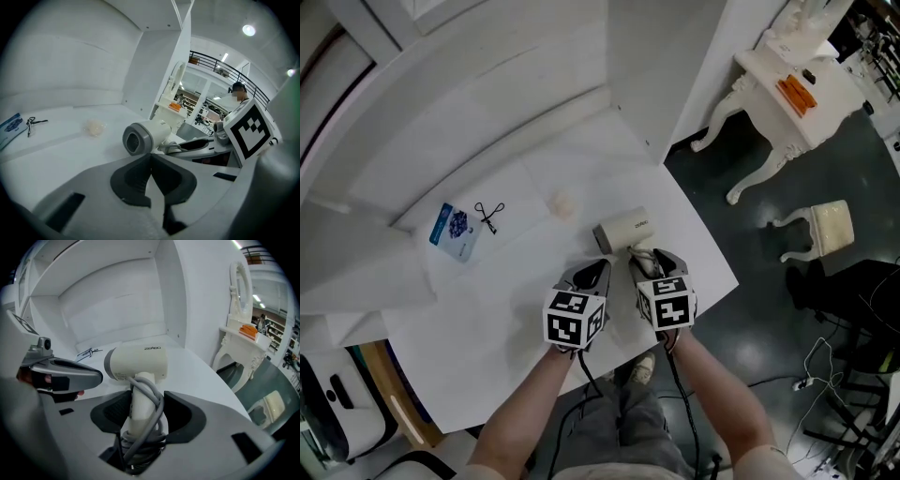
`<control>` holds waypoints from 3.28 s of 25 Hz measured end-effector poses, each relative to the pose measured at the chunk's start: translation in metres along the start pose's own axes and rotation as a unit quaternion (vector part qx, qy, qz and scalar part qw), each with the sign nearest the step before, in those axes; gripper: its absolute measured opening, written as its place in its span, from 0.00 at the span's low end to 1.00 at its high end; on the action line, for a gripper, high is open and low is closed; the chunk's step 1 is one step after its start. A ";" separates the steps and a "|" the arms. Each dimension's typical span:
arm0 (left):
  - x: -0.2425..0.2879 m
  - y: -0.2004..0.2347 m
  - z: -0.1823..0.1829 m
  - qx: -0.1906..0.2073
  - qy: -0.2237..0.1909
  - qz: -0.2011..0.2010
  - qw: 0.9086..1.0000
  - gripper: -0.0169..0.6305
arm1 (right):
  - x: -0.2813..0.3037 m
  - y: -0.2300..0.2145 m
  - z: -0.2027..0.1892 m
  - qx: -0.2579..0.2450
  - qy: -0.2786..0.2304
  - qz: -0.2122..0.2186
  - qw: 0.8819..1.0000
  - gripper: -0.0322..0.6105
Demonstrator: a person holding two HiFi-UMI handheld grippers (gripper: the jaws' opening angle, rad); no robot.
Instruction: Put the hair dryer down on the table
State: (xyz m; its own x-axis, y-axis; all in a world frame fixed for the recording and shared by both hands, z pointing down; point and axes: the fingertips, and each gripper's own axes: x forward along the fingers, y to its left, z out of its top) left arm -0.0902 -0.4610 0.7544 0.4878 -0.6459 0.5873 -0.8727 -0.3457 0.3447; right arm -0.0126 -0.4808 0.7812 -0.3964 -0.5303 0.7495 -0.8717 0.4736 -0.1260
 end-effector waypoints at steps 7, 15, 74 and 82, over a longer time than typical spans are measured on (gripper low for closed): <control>0.003 -0.005 -0.012 -0.006 0.015 -0.003 1.000 0.05 | 0.006 0.006 -0.002 -0.018 0.033 -0.004 0.999 0.38; -0.001 -0.012 -0.009 -0.003 0.013 -0.001 1.000 0.05 | 0.001 0.004 0.001 -0.034 0.019 0.012 0.999 0.39; -0.454 -0.297 0.258 0.277 -0.375 0.009 0.885 0.05 | -0.613 0.100 0.219 -0.127 -0.525 0.019 0.841 0.10; -0.433 -0.290 0.204 0.284 -0.313 0.029 0.906 0.05 | -0.583 0.103 0.171 -0.113 -0.491 0.039 0.863 0.10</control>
State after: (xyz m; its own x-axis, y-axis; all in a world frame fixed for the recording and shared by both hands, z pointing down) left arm -0.0519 -0.2203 0.2505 0.4901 -0.8717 -0.0002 -0.8522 -0.4790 -0.2106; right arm 0.0791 -0.2431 0.2203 -0.6015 -0.7781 -0.1809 -0.7966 0.6013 0.0621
